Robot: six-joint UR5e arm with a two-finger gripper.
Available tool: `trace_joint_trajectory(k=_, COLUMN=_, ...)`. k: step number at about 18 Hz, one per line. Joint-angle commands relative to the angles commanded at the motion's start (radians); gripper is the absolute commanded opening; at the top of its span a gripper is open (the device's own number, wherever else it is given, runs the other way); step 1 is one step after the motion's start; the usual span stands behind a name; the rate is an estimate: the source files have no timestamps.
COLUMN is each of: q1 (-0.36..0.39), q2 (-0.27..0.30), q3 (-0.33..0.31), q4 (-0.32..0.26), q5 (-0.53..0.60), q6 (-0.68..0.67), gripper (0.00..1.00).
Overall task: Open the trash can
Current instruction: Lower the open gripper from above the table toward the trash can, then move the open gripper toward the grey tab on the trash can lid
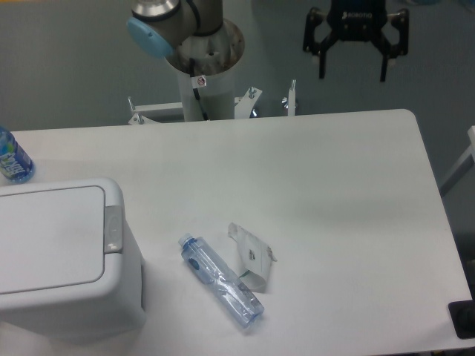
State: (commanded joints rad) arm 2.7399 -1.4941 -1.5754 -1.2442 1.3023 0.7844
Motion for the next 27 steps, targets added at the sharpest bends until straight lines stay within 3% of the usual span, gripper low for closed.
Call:
trace_joint_trajectory(k=2, q1=-0.037, q2=-0.009, q3=-0.005, q4=0.026, q5=0.000, q6=-0.095, gripper=1.00)
trace_joint_trajectory(k=5, q1=-0.118, q2=-0.047, q3=-0.002, q4=0.112, q5=0.000, q6=-0.226, gripper=1.00)
trace_joint_trajectory(k=9, q1=-0.259, q2=-0.135, q3=0.032, q4=0.199, q5=0.002, q6=-0.401, gripper=1.00)
trace_joint_trajectory(k=14, q1=-0.371, q2=-0.251, q3=0.133, q4=0.218, q5=0.002, q6=-0.554, gripper=1.00)
trace_joint_trajectory(k=20, q1=-0.417, q2=-0.267, q3=0.140, q4=0.246, q5=-0.058, q6=-0.703, gripper=1.00)
trace_joint_trajectory(k=27, q1=-0.454, q2=-0.291, q3=0.129, q4=0.246, q5=-0.095, q6=-0.738, gripper=1.00)
